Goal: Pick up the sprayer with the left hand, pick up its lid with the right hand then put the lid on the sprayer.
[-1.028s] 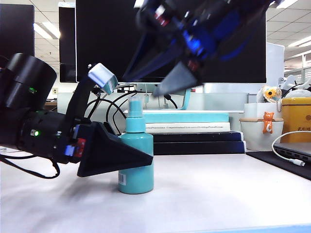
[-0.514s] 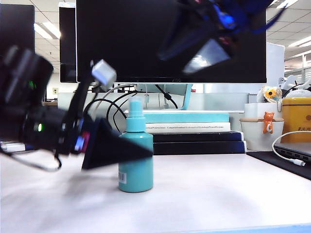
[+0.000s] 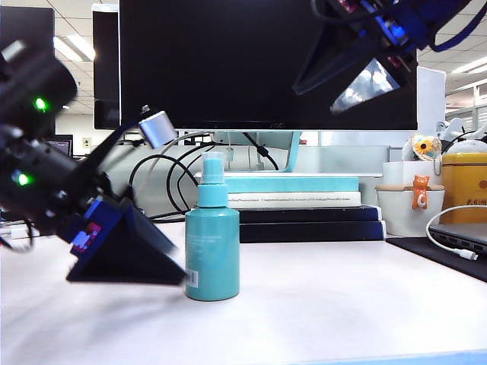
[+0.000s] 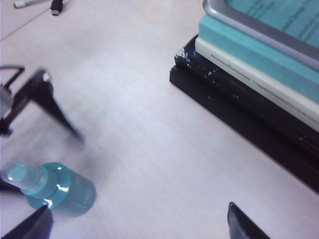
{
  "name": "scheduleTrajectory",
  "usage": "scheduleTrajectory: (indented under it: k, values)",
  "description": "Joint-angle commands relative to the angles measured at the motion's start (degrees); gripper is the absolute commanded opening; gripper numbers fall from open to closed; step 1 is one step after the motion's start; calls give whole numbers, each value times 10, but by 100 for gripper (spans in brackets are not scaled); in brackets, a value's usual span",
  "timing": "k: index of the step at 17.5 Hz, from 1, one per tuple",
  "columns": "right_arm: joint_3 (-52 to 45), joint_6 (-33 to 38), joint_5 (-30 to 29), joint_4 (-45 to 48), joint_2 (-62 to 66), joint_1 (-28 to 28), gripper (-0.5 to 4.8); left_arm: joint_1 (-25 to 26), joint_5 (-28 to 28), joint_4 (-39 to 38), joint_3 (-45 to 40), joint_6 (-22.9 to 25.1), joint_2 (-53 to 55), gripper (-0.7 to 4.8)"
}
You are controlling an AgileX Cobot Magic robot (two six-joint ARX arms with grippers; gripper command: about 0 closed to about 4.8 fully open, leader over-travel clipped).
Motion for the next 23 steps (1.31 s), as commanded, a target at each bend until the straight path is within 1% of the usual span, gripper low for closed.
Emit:
scheduleTrajectory:
  k: [1, 2, 4, 5, 6, 7, 8, 9, 10, 11, 12, 14, 16, 17, 18, 19, 20, 22, 23]
  values:
    - [2, 5, 5, 8, -16, -6, 479, 24, -42, -32, 1, 3, -84, 479]
    - [2, 14, 24, 9, -32, -15, 479, 43, -59, -61, 1, 1, -129, 479]
    - [1, 22, 26, 9, -59, -37, 479, 71, -106, -113, 1, 1, -187, 479]
    - [0, 45, 28, 14, -84, -59, 358, 86, -174, -136, 1, 1, -223, 479]
    - [-2, 60, 28, 23, -107, -75, 247, 96, -216, -135, 1, -4, -247, 479]
    - [-15, 81, 28, 63, -148, -97, 205, 108, -224, -113, 1, -17, -278, 479]
    - [-33, 91, 35, 103, -180, -107, 186, 118, -225, -95, 0, -31, -297, 479]
    - [-50, 91, 56, 130, -205, -110, 158, 125, -228, -86, 0, -54, -311, 479]
    - [-74, 91, 94, 153, -234, -111, 133, 134, -242, -80, 0, -88, -325, 413]
    - [-97, 91, 123, 171, -258, -111, 132, 145, -256, -80, 0, -112, -337, 350]
    - [-127, 92, 149, 190, -285, -111, 125, 162, -257, -82, 0, -129, -349, 308]
    - [-188, 105, 190, 233, -335, -111, 102, 183, -255, -80, -2, -147, -370, 270]
    - [-270, 134, 235, 311, -402, -111, 63, 201, -285, -63, -9, -181, -399, 271]
    - [-313, 152, 245, 356, -437, -111, 44, 212, -287, -41, -20, -191, -419, 271]
    - [-370, 166, 256, 403, -482, -111, 39, 224, -273, -8, -44, -205, -455, 271]
    - [-411, 172, 263, 416, -520, -111, 14, 231, -276, 3, -68, -220, -493, 271]
    - [-434, 186, 264, 416, -548, -111, -5, 237, -277, -3, -90, -220, -528, 271]
    - [-473, 195, 296, 414, -603, -111, -5, 247, -285, -5, -160, -258, -630, 271]
    - [-491, 196, 300, 414, -627, -111, -5, 249, -311, -5, -202, -275, -697, 271]
